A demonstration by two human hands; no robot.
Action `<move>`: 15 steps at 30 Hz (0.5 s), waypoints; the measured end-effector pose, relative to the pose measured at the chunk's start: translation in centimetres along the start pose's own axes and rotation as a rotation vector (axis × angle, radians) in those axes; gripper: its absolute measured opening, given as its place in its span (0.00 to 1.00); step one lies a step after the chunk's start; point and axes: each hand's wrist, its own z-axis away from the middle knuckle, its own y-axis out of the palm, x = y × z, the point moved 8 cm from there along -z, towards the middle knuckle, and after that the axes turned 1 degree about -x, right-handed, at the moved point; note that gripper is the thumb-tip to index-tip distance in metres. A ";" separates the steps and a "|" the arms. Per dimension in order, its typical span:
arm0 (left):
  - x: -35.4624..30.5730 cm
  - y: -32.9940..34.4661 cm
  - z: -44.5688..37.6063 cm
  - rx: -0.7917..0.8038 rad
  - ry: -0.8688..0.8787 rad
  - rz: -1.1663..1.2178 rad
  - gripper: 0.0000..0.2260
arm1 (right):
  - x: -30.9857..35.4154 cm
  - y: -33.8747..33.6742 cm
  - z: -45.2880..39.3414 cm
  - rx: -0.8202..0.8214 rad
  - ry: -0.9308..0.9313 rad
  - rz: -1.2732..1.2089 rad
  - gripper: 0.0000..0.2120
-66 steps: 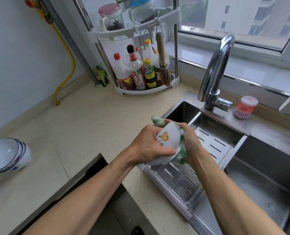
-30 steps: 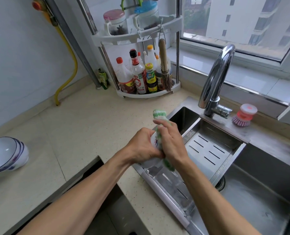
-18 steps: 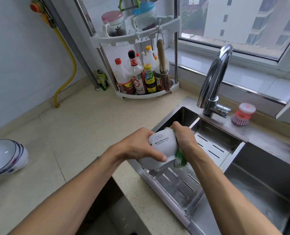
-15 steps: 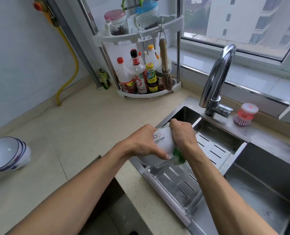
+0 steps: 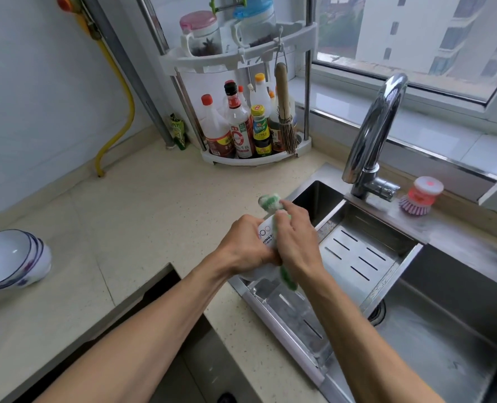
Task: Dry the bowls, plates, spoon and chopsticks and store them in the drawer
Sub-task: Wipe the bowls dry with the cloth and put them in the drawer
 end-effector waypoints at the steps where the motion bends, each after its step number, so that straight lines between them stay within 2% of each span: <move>1: 0.0 0.2 0.2 0.008 0.006 -0.006 0.12 | -0.2 -0.2 -0.1 -0.018 0.004 -0.027 0.15; 3: -0.1 0.4 0.6 0.013 0.023 -0.021 0.10 | -1.5 -0.8 -1.3 0.006 0.170 -0.153 0.12; 5: -0.1 0.4 0.9 0.002 0.034 -0.052 0.10 | -2.7 -1.4 -2.1 0.037 0.345 -0.190 0.14; 7: 0.0 0.1 0.7 -0.004 0.029 -0.058 0.10 | -2.3 -1.0 -2.3 0.057 0.299 -0.128 0.16; 10: 0.2 0.3 0.3 0.053 0.012 -0.057 0.10 | -0.9 0.4 -1.2 0.033 0.088 -0.047 0.09; 12: 0.2 0.6 0.5 0.061 0.031 -0.073 0.10 | -2.3 0.2 -1.0 0.010 0.211 -0.219 0.08; 15: -0.2 0.6 1.2 0.067 0.092 -0.074 0.11 | -5.2 0.0 -0.5 0.088 0.505 -0.561 0.14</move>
